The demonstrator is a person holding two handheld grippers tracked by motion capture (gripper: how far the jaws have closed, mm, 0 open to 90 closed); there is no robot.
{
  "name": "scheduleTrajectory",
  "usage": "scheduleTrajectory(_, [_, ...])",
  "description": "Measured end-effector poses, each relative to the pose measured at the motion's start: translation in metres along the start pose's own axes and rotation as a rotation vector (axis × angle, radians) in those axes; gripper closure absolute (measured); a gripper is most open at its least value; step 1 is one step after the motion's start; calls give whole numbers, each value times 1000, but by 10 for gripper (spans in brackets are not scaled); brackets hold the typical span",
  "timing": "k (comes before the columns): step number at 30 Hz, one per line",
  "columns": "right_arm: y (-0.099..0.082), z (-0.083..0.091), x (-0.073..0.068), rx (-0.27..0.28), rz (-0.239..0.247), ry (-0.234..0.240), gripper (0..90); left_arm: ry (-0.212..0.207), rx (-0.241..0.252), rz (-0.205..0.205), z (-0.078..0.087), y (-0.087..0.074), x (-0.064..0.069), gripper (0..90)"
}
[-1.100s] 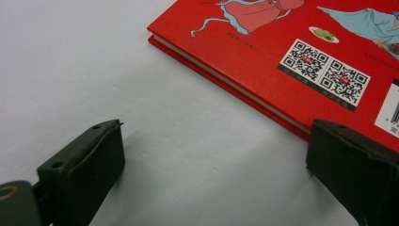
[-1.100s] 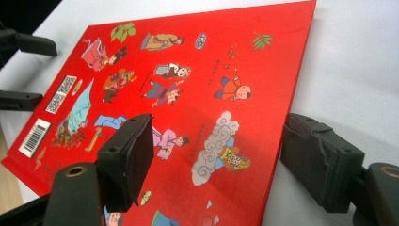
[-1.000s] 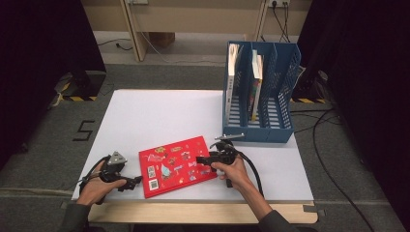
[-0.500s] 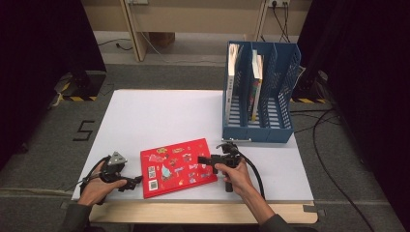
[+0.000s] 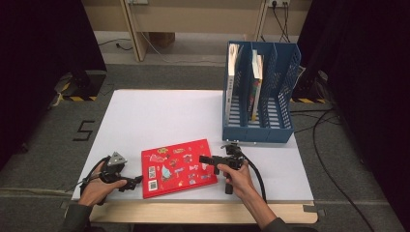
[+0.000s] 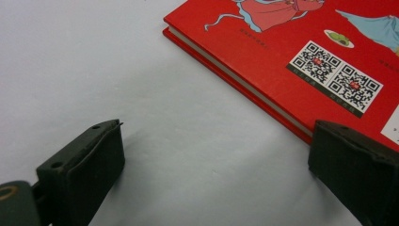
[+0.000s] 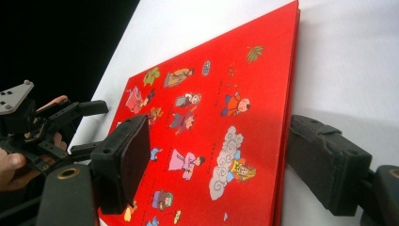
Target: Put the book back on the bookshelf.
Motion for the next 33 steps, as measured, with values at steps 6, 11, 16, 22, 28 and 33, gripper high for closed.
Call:
scheduleTrajectory(6, [14,9,-12,36,53,40,256,3,1,5,0,0,1,25])
scheduleTrajectory(11, [28,12,-20,28,128,18,292,13,2,14,-3,2,3,0])
scheduleTrajectory(16, [53,14,-39,-17,195,-9,311,18,3,12,-5,4,5,0])
scheduleTrajectory(22, [83,19,-78,-23,281,0,361,17,13,15,-7,6,7,0])
scheduleTrajectory(28, [100,18,-118,-41,391,-21,392,23,22,23,-9,7,9,0])
scheduleTrajectory(33, [108,15,-141,-59,443,-19,394,18,45,45,-10,9,10,0])
Point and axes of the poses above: each handheld gripper's, and its own axes: z roughly backward along the jaws, y roughly out of its top, x roughly to its right, the point moved 4 cm from there along -z, roughly forward along the jaws, and after that the axes turned 1 degree about -y, right-handed, at the moved point
